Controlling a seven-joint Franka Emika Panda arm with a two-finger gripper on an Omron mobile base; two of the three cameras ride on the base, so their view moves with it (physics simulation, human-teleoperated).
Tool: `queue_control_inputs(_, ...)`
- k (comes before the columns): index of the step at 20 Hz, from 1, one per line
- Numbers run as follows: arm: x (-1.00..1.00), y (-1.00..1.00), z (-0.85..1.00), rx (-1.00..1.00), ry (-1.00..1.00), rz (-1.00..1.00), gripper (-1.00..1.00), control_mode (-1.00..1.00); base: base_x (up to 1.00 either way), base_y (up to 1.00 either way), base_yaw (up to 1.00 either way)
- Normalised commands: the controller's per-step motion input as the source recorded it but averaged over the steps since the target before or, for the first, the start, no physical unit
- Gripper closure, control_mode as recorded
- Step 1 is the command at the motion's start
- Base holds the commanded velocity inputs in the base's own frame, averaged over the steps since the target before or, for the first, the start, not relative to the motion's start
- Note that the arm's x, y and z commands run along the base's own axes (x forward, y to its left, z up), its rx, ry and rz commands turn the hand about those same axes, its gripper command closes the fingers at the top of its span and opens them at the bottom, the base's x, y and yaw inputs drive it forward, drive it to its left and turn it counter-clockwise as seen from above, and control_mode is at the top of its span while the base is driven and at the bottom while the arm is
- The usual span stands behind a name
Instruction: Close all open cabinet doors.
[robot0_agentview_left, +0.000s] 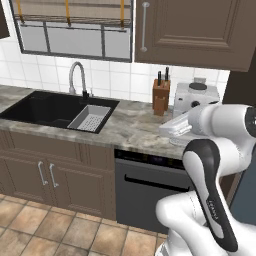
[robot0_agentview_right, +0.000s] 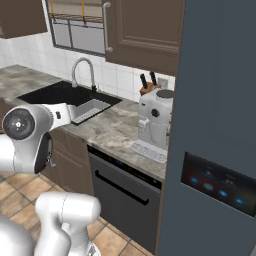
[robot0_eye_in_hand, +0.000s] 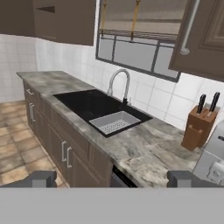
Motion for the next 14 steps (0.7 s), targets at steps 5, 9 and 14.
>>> queue_control_inputs(5, -0.02, 0.00, -0.02, 0.00, 0.00, 0.00, -1.00, -1.00, 0.00, 0.00, 0.00)
queue_control_inputs(9, 0.00, 0.00, 0.00, 0.00, 0.01, 0.00, -1.00, -1.00, 0.00, 0.00, 0.00)
queue_control_inputs(14, -0.17, 0.03, -0.04, 0.00, 0.02, 0.00, -1.00, -1.00, 0.00, 0.00, 0.00)
